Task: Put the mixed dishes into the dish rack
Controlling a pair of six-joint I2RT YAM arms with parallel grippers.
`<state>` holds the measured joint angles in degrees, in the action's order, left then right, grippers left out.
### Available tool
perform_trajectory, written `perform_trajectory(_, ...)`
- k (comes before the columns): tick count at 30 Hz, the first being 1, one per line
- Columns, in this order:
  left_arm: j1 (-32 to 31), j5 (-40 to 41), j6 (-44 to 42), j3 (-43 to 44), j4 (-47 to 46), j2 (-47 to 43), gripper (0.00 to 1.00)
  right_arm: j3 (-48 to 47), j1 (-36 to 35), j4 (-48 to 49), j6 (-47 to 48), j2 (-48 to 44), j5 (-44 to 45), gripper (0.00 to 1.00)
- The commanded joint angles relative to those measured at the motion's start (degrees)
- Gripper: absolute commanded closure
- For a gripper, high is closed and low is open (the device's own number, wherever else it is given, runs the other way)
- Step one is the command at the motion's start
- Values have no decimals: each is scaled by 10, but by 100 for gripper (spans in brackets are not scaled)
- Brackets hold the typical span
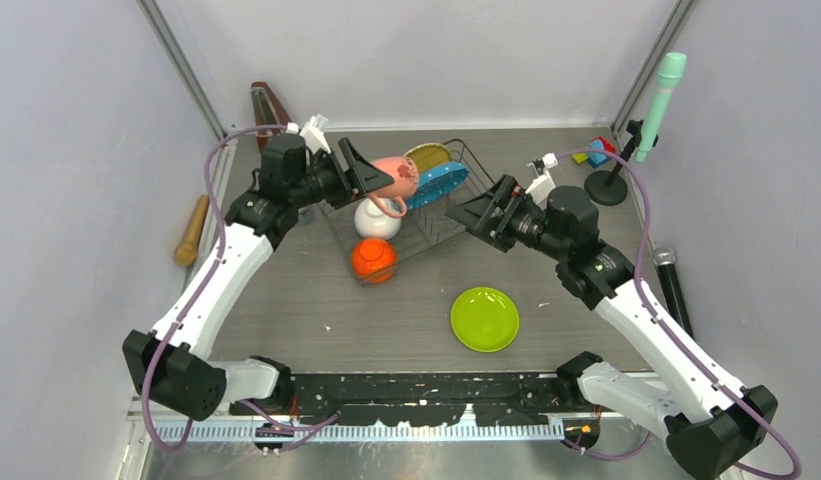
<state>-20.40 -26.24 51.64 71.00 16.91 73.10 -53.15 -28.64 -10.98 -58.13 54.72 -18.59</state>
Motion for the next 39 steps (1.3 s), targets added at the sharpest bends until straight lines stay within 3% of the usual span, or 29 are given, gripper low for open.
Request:
perform_trajectory(1, 1, 117, -170, 70, 178, -24, 100, -37, 4, -63, 64, -30, 49, 6)
perform_trajectory(8, -12, 75, -202, 83, 200, 15, 100, -47, 4, -140, 114, -52, 98, 6)
perform_trajectory(14, -70, 156, -271, 140, 270, 68, 100, -43, 4, -167, 130, -77, 130, 7)
perform_trajectory(19, -103, 186, -285, 153, 265, 90, 100, -39, 4, -190, 140, -90, 155, 7)
perform_trajectory(29, -131, 213, -291, 162, 253, 101, 100, -18, 4, -207, 152, -109, 176, 7)
perform_trajectory(33, -149, 209, -340, 176, 264, 103, 100, -19, 4, -210, 164, -111, 184, 8)
perform_trajectory(39, -157, 275, -404, 192, 287, 93, 100, -34, 4, -231, 188, -113, 212, 8)
